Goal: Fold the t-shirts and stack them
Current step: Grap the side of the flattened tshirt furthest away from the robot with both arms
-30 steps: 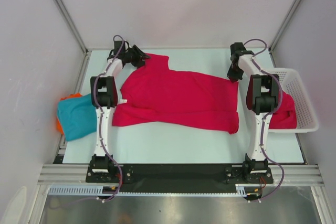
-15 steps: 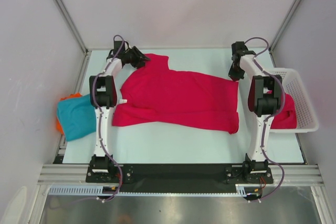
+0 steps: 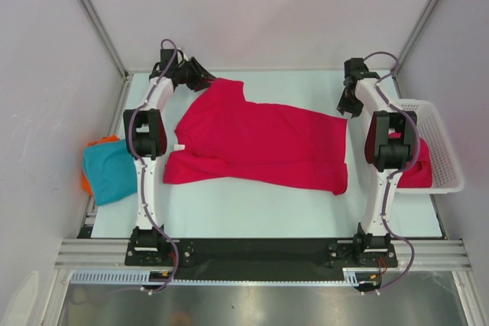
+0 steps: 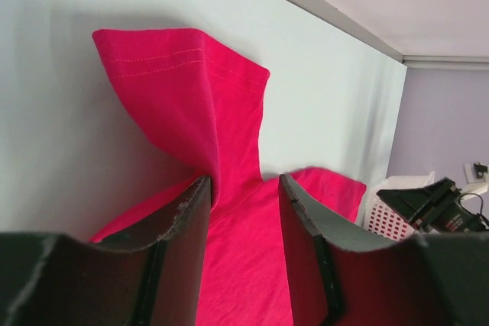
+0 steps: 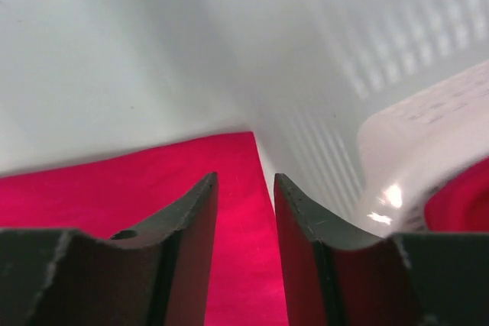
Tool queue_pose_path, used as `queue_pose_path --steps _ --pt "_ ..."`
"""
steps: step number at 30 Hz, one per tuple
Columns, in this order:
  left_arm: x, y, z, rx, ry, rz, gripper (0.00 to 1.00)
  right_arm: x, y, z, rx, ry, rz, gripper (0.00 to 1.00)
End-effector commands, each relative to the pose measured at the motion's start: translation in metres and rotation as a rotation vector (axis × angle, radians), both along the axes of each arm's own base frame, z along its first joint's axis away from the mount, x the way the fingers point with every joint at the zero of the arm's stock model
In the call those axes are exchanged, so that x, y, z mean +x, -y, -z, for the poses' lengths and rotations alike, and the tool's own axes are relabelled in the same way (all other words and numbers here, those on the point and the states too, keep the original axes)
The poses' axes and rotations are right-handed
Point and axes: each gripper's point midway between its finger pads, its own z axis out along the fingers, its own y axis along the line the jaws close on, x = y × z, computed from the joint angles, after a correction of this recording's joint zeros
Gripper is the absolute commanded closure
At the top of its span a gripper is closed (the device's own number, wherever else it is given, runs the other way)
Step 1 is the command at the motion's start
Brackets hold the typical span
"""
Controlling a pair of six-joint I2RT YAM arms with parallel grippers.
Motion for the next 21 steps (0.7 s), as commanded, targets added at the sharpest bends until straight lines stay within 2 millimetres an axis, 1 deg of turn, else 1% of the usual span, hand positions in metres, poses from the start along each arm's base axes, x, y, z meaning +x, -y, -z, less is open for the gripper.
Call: queue_pose_path --steps 1,8,13,14,15,16,17,19,21 --pt "-0.003 -0.001 -0.041 0.023 0.077 0.016 0.54 -0.004 0.003 0.024 0.004 -0.061 0.004 0.58" --pt "-0.003 -0.001 -0.045 0.027 0.086 0.021 0.54 -0.003 0.001 0.048 0.011 -0.100 -0.005 0.58" --pt "-0.004 -0.002 -0.041 0.032 0.080 0.025 0.54 -0.004 0.002 0.055 0.006 -0.116 -0.005 0.58" --pt "-0.004 -0.002 -0.040 0.033 0.079 0.024 0.54 -0.005 0.002 0.056 0.008 -0.119 -0.005 0.62" --pt "-0.004 -0.002 -0.039 0.032 0.077 0.025 0.54 -0.005 0.002 0.058 0.008 -0.122 -0.007 0.69" --pt "-0.004 -0.002 -0.036 0.033 0.071 0.024 0.54 -0.006 0.000 0.059 0.013 -0.124 -0.012 0.81" --pt "-0.004 -0.002 -0.037 0.033 0.074 0.024 0.54 -0.006 0.000 0.059 0.015 -0.122 -0.015 1.00" --pt "-0.004 -0.002 -0.034 0.036 0.071 0.025 0.54 -0.006 -0.002 0.058 0.025 -0.113 -0.019 1.00" --pt "-0.002 -0.007 -0.030 0.053 0.068 0.010 0.54 -0.005 -0.002 0.054 0.025 -0.100 -0.021 1.00"
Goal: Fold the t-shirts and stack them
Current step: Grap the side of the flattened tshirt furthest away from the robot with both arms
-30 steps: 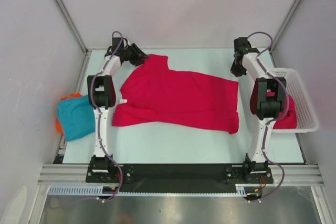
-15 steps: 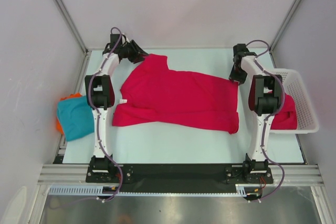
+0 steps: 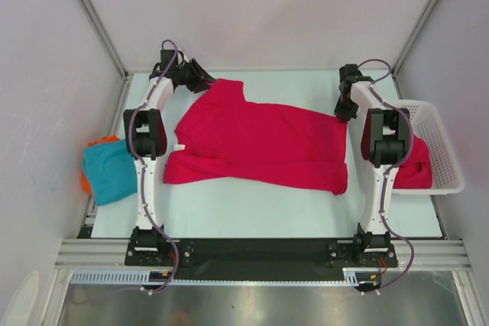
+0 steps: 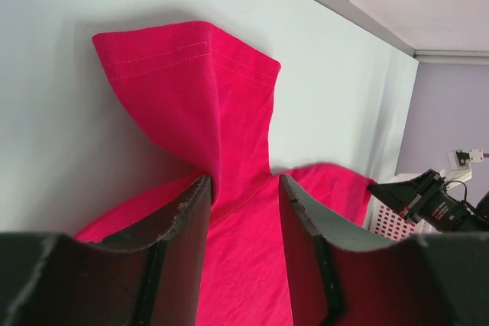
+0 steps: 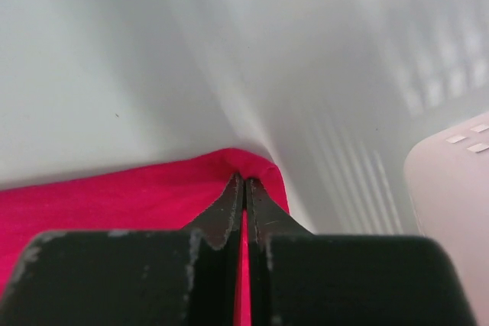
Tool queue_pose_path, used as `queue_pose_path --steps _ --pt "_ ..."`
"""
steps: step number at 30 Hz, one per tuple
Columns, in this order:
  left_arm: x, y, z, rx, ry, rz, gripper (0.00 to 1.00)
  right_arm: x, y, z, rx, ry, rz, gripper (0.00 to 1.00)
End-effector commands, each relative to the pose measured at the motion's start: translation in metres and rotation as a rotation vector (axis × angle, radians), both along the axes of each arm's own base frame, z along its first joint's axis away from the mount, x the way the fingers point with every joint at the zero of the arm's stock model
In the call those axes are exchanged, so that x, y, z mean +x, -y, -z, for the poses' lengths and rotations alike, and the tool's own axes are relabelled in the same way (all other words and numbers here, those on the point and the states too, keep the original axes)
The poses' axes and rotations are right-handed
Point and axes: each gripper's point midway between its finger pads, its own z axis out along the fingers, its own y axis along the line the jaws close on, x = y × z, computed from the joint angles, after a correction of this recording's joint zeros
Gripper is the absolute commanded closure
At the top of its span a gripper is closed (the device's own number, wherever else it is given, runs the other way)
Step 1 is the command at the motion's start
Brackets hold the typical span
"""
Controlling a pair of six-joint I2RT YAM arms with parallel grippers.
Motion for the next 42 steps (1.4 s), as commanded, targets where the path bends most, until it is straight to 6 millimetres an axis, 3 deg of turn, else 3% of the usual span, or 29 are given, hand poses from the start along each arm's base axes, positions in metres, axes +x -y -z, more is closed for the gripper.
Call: queue_pose_path --steps 1,16,24,27,28,30,35,38,39,42 --pt "0.004 -0.007 -0.033 0.034 0.080 -0.007 0.54 -0.003 0.006 0.006 -0.008 -0.010 -0.002 1.00" --pt "0.002 -0.009 -0.021 0.024 0.065 -0.008 0.61 0.002 0.002 -0.033 -0.001 0.068 -0.020 1.00" --pt "-0.007 -0.014 0.023 0.062 -0.046 -0.037 0.79 0.001 0.003 -0.056 -0.002 0.104 -0.029 1.00" --pt "-0.011 -0.017 0.040 0.088 -0.087 -0.049 0.89 0.001 0.002 -0.059 0.004 0.108 -0.034 1.00" --pt "-0.012 -0.018 0.043 0.094 -0.092 -0.049 1.00 0.001 0.001 -0.059 0.004 0.110 -0.036 1.00" --pt "-0.013 -0.019 0.046 0.103 -0.100 -0.052 1.00 0.001 0.000 -0.061 0.005 0.111 -0.039 1.00" --pt "-0.008 -0.018 0.022 0.109 -0.033 -0.049 1.00 0.001 -0.002 -0.069 0.005 0.124 -0.047 1.00" --pt "-0.005 -0.019 -0.011 0.128 0.036 -0.053 1.00 0.000 -0.004 -0.080 0.003 0.140 -0.051 1.00" --pt "-0.005 -0.021 -0.033 0.137 0.076 -0.056 1.00 0.000 -0.004 -0.084 0.002 0.148 -0.052 1.00" --pt "-0.009 -0.024 -0.061 0.168 0.127 -0.055 1.00 -0.001 -0.005 -0.099 0.001 0.176 -0.051 1.00"
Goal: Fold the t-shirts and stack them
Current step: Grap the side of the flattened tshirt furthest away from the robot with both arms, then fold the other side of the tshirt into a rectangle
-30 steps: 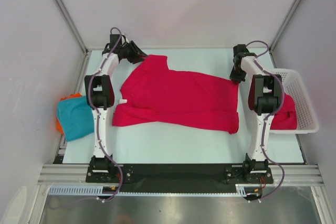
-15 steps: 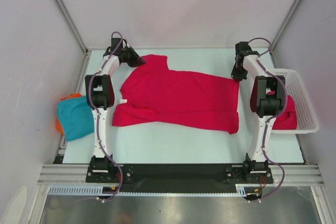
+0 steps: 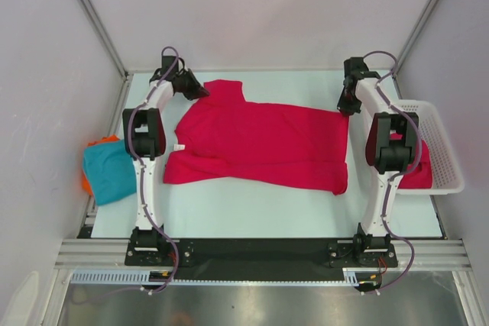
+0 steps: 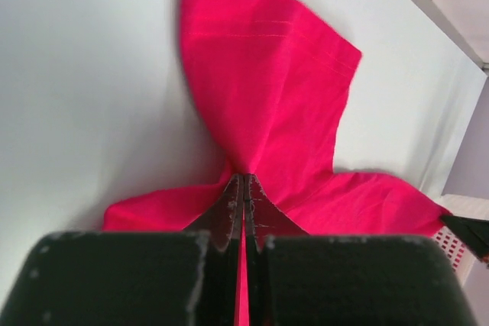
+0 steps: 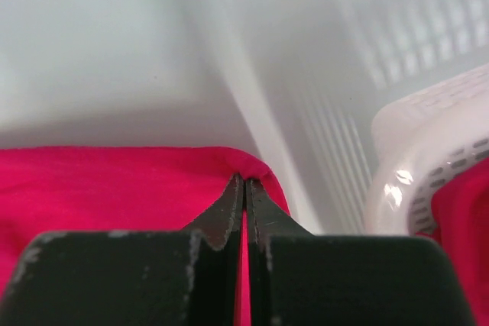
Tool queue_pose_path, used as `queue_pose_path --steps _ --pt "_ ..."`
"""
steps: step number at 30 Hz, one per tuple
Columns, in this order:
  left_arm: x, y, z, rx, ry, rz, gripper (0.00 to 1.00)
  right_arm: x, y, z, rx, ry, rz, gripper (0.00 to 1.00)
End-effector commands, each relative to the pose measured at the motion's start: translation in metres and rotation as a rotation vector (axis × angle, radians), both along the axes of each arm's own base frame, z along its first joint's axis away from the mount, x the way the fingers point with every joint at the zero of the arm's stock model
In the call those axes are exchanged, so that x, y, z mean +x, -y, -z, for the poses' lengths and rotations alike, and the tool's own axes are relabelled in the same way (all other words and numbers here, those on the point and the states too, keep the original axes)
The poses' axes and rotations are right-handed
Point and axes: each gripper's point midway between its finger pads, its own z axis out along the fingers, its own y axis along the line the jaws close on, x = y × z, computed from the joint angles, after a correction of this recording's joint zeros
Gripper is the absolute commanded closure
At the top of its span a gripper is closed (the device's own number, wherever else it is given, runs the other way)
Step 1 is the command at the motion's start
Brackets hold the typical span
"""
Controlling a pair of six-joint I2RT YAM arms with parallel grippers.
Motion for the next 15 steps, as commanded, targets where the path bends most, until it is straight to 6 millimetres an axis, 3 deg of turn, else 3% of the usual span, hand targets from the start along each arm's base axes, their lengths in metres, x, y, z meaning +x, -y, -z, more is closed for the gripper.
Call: queue_pose_path --steps 1,3,4,6,7,8,15 --pt "0.003 -0.006 -0.119 0.070 0.238 0.014 1.00 0.002 -0.001 -0.058 -0.013 0.115 -0.017 1.00" --pt "-0.003 -0.006 -0.127 0.081 0.248 0.024 1.00 0.000 -0.003 -0.069 -0.010 0.132 -0.021 1.00" --pt "-0.008 -0.007 -0.145 0.086 0.275 0.021 1.00 -0.003 -0.005 -0.071 -0.011 0.131 -0.025 1.00" --pt "-0.018 -0.007 -0.145 0.089 0.266 0.030 1.00 -0.009 -0.008 -0.078 -0.013 0.139 -0.028 1.00" --pt "-0.023 -0.007 -0.159 0.090 0.291 0.032 1.00 -0.012 -0.008 -0.079 -0.013 0.141 -0.028 1.00" --pt "-0.031 -0.007 -0.153 0.091 0.275 0.036 1.00 -0.015 -0.009 -0.088 -0.014 0.158 -0.031 1.00" --pt "-0.084 -0.004 -0.159 0.102 0.282 0.063 1.00 -0.060 -0.025 -0.077 -0.028 0.114 -0.063 1.00"
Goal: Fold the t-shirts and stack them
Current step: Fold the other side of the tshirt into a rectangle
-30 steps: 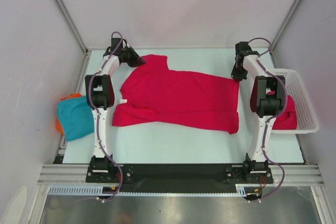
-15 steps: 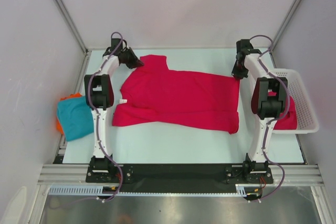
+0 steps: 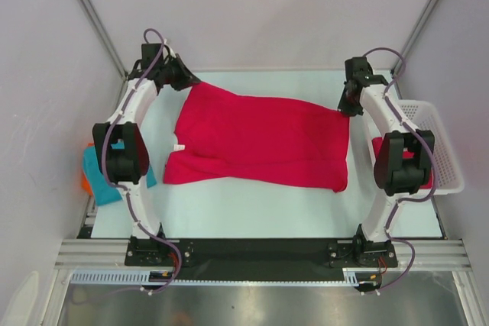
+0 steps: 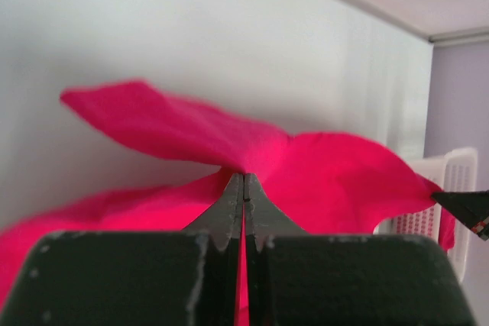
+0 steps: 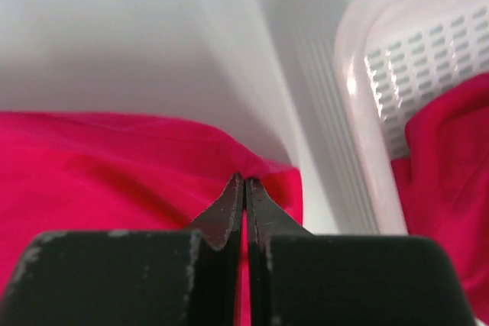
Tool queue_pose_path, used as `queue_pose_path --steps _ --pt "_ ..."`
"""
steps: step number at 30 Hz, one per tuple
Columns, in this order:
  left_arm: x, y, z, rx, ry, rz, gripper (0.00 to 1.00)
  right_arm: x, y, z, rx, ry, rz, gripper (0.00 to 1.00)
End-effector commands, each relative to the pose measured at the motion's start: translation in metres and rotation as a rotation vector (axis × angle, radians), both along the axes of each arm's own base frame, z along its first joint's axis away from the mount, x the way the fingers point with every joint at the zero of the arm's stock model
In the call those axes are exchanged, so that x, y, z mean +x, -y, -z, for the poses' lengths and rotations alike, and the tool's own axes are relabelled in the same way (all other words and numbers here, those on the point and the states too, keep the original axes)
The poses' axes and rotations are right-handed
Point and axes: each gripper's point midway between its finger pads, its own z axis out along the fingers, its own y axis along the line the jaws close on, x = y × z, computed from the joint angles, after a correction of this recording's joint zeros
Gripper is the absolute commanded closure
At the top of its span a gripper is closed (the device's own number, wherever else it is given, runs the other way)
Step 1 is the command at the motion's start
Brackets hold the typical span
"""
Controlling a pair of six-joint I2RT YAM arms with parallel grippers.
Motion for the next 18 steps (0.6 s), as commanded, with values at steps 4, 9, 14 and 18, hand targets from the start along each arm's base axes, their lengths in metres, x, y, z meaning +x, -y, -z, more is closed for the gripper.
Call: queue_pose_path --steps 4,9,14,18 --pt "-0.064 0.007 -0.008 0.051 0.037 0.047 1.00 -0.045 -0.012 -0.004 -0.038 -0.011 -0.028 1.00" --pt "-0.115 0.003 0.016 0.074 -0.026 0.046 1.00 -0.071 -0.016 0.001 -0.048 -0.036 -0.034 1.00" --pt "-0.153 -0.008 0.024 0.131 -0.048 0.020 1.00 -0.097 -0.004 0.003 -0.090 -0.052 0.009 1.00" --pt "-0.171 -0.014 0.026 0.165 -0.070 0.017 1.00 -0.112 0.009 0.016 -0.098 -0.090 0.062 1.00"
